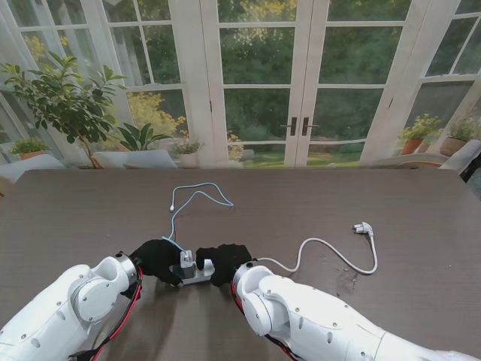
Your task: Set up the charging station
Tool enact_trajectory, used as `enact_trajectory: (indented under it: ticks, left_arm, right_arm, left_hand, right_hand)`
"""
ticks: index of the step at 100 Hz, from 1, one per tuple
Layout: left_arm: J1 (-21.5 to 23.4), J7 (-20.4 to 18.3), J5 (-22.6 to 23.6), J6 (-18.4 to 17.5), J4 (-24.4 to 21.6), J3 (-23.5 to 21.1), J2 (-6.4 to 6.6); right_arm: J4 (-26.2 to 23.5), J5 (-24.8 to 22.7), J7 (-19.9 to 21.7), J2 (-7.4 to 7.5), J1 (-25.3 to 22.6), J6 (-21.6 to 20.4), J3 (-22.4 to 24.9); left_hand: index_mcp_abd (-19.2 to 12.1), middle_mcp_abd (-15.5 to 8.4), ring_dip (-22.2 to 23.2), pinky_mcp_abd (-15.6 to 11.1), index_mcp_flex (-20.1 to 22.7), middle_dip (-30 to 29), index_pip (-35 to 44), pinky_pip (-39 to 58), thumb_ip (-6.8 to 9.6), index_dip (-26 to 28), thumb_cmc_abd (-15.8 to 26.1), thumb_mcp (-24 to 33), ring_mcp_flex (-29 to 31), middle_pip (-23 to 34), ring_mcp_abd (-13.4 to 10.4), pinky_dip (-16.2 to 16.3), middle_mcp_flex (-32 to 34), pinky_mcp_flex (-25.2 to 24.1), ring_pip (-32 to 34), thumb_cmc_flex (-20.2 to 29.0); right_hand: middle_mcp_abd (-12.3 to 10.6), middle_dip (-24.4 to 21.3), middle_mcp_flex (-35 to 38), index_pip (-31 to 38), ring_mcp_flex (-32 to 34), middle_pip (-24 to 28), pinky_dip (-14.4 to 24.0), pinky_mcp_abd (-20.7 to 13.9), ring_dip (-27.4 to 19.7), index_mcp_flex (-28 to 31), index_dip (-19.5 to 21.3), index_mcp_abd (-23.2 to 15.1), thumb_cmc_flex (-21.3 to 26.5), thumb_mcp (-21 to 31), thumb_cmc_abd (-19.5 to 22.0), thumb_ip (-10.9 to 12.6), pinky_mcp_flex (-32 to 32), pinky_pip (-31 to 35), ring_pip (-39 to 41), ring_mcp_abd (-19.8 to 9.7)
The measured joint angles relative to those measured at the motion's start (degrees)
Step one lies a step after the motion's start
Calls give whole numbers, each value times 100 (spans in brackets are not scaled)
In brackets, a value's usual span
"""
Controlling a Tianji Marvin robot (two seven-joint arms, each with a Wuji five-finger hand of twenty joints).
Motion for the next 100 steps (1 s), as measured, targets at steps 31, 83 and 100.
enact_trajectory:
  ticks: [31, 83, 100]
  left_arm:
    - [-8, 0, -6, -3, 5, 9, 1]
    - [147, -48, 191, 59, -159, -182, -6]
    - [347, -188, 301, 165, -377, -392, 15]
  right_arm:
    - [-175, -77, -189, 42, -408, 26, 386]
    - [-509, -281, -474, 106, -625, 182, 771]
    - [-524, -281, -427, 126, -591, 201, 811]
  left_hand:
    - [0, 0, 0, 0, 0, 1, 17, 0, -1, 0, 0, 0, 0, 13, 0, 0, 0, 0, 0, 0]
    - [-221, -132, -1094, 0, -39, -1564, -645, -1077, 5, 438, 13, 23, -744, 609, -23, -870, -710, -1158, -1832, -1]
    - [-552, -293, -1683, 50, -36, -2156, -1550, -2143, 506, 787, 107, 870, -1176, 462, -23, -1450, -1252, -1586, -2805, -705]
  right_hand:
    - [-1, -41, -21, -110, 0, -130, -32, 5, 0, 15, -507, 381, -569, 33, 0, 133, 0, 0, 0, 3]
    - [708, -1305, -1325, -110, -110, -1416, -328, 856, 0, 115, -517, 1164, -1832, -213, 567, -1455, -831, -687, -1548, 795]
    - [753, -1497, -1385, -110, -110, -1575, -328, 926, 0, 114, -523, 1164, -1832, -213, 570, -1522, -1041, -868, -1895, 904]
